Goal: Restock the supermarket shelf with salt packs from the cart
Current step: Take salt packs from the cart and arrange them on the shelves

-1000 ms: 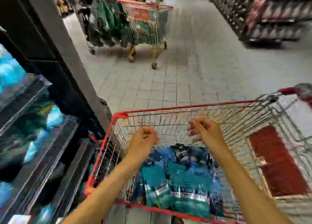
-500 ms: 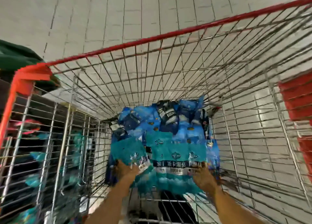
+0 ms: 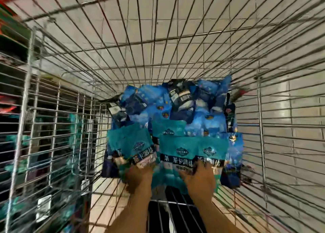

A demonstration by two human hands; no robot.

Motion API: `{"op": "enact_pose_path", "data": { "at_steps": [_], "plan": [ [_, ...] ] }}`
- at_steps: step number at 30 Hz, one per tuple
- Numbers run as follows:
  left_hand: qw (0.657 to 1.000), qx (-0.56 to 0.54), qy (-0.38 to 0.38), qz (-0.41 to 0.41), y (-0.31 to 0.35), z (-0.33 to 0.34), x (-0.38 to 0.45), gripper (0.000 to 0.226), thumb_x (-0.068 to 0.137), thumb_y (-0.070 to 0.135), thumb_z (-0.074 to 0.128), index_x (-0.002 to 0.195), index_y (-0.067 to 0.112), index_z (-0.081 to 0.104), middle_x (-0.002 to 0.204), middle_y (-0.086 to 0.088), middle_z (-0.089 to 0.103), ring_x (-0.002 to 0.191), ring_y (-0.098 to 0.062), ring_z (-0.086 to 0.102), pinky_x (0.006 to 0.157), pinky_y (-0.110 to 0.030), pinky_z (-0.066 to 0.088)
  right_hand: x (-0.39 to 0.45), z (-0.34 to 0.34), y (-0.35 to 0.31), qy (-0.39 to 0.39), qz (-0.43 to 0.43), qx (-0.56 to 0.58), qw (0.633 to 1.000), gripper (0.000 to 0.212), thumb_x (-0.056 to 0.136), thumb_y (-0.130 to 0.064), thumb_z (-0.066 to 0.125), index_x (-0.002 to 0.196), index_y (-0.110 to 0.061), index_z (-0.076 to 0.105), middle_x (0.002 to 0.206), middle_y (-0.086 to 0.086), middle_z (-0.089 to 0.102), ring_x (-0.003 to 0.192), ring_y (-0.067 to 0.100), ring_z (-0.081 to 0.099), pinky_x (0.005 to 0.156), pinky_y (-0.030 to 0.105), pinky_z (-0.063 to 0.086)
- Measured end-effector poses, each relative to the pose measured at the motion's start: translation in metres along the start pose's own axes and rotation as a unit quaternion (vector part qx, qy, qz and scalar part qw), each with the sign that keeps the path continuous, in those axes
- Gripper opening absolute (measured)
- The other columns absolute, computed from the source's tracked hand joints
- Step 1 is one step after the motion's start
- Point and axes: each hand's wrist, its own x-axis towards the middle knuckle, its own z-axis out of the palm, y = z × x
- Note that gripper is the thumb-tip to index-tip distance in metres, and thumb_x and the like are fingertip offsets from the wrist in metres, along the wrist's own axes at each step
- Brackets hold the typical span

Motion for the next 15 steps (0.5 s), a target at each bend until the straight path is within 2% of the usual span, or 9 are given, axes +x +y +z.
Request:
{"op": "enact_pose_path", "data": {
  "at_steps": [1, 3, 7, 9, 11, 12, 14, 15],
  "plan": [
    [1.0, 0.012, 0.002, 0.007, 0.0, -0.001, -0.002, 0.066, 0.076, 0.042, 0.081, 0.12, -0.003, 0.062, 0.123, -0.023, 0.063, 0.109, -0.041, 0.061, 0.075, -0.036, 0.045, -0.001, 0.002, -0.002, -0.009, -0.035, 0.021, 0.999, 0.053, 0.079, -0.052, 0.074, 0.114, -0.018, 0.053, 0.118, 0.005, 0.055, 0.108, 0.028, 0.056, 0.088, 0.037, 0.05],
    [1.0, 0.022, 0.008, 0.019, 0.0, -0.006, -0.007, 0.069, 0.076, 0.044, 0.081, 0.118, -0.006, 0.061, 0.121, -0.025, 0.062, 0.106, -0.039, 0.062, 0.069, -0.033, 0.039, -0.008, 0.005, -0.008, -0.034, -0.072, 0.04, 0.996, 0.041, 0.085, -0.043, 0.07, 0.11, -0.02, 0.047, 0.107, 0.003, 0.059, 0.102, 0.028, 0.06, 0.08, 0.036, 0.051],
    [0.998, 0.022, -0.008, 0.055, 0.002, -0.018, -0.009, 0.06, 0.08, 0.038, 0.079, 0.118, -0.003, 0.057, 0.118, -0.024, 0.063, 0.096, -0.034, 0.061, 0.069, -0.032, 0.041, -0.018, -0.006, -0.016, -0.066, -0.063, 0.103, 0.99, 0.044, 0.083, -0.031, 0.073, 0.111, -0.02, 0.042, 0.099, 0.002, 0.061, 0.093, 0.03, 0.064, 0.074, 0.039, 0.053],
    [0.997, -0.003, -0.038, 0.062, 0.003, -0.03, -0.007, 0.059, 0.082, 0.031, 0.078, 0.125, -0.001, 0.054, 0.12, -0.022, 0.062, 0.102, -0.035, 0.062, 0.077, -0.036, 0.05, -0.016, -0.021, -0.015, -0.077, -0.056, 0.159, 0.983, 0.047, 0.084, -0.018, 0.073, 0.123, -0.013, 0.047, 0.107, 0.01, 0.066, 0.098, 0.034, 0.064, 0.079, 0.044, 0.054],
    [0.995, -0.025, -0.067, 0.075, 0.008, -0.046, -0.01, 0.058, 0.081, 0.022, 0.079, 0.128, -0.001, 0.052, 0.122, -0.02, 0.062, 0.105, -0.034, 0.062, 0.087, -0.043, 0.054, -0.016, -0.045, -0.016, -0.092, -0.035, 0.214, 0.972, 0.057, 0.084, -0.013, 0.075, 0.134, -0.005, 0.049, 0.122, 0.017, 0.064, 0.106, 0.037, 0.063, 0.088, 0.047, 0.054],
    [0.992, -0.033, -0.084, 0.089, 0.012, -0.057, -0.013, 0.057, 0.081, 0.019, 0.078, 0.128, 0.0, 0.052, 0.122, -0.018, 0.062, 0.103, -0.031, 0.061, 0.089, -0.042, 0.053, -0.02, -0.058, -0.017, -0.098, -0.031, 0.247, 0.964, 0.059, 0.083, -0.015, 0.078, 0.134, -0.005, 0.051, 0.126, 0.016, 0.063, 0.107, 0.037, 0.063, 0.091, 0.048, 0.053],
    [0.985, -0.018, -0.119, 0.123, 0.023, -0.083, -0.028, 0.061, 0.084, 0.02, 0.076, 0.134, 0.0, 0.048, 0.13, -0.012, 0.056, 0.111, -0.029, 0.056, 0.094, -0.039, 0.049, -0.031, -0.086, -0.023, -0.109, -0.049, 0.305, 0.945, 0.046, 0.079, -0.018, 0.081, 0.12, -0.013, 0.06, 0.123, 0.015, 0.066, 0.106, 0.039, 0.064, 0.089, 0.052, 0.054],
    [0.98, 0.004, -0.136, 0.144, 0.03, -0.099, -0.039, 0.066, 0.086, 0.023, 0.074, 0.14, 0.0, 0.043, 0.139, -0.015, 0.05, 0.121, -0.032, 0.051, 0.1, -0.039, 0.046, -0.04, -0.099, -0.026, -0.121, -0.064, 0.326, 0.935, 0.037, 0.078, -0.018, 0.082, 0.11, -0.017, 0.065, 0.117, 0.014, 0.069, 0.106, 0.035, 0.066, 0.083, 0.046, 0.058]
  ]
}}
